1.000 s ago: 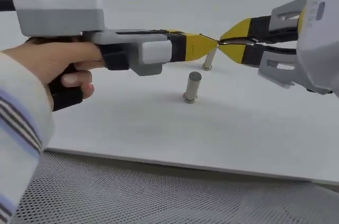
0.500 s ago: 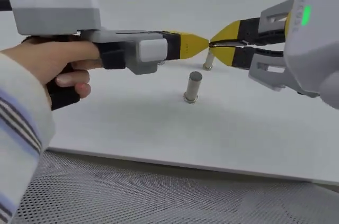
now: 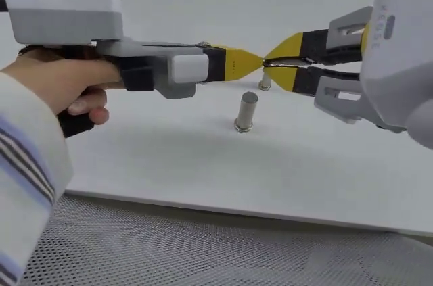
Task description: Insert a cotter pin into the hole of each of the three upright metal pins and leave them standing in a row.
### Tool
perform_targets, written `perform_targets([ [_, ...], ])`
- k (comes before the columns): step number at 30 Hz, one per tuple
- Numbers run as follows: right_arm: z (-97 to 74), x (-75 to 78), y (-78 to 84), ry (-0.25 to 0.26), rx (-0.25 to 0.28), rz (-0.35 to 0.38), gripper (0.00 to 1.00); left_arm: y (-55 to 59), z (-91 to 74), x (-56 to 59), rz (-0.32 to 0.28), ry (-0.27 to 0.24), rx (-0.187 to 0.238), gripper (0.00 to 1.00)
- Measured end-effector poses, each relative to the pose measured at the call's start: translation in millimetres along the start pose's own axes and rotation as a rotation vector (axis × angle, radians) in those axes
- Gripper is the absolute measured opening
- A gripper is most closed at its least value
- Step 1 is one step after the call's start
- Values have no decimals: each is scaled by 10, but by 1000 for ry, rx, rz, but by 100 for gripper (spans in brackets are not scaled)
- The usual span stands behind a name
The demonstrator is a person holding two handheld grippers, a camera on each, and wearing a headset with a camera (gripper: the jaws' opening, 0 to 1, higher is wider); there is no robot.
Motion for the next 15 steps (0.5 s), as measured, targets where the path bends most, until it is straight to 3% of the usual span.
perform_targets([
  [7,-2,-18,47,-11,-19,18,3,24,-28,-4,15,-6,-16,0],
  [9,-11,-26,72,-14,-23,48,10,31,-47,-11,29,-11,-22,0],
  [15,-28,-64,159,-18,-9,208,12,5,-82,20,91,16,-18,0],
])
Point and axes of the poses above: the centre of the closed fingertips' face, and the gripper's own axes: z roughly forward along the fingers, x roughly to its right, y roughly out of its underside, the point moved 3 cm from there along -z, roughly backward along the fingers, and after that the axes turned 14 degrees about x, right-handed, at the moved point
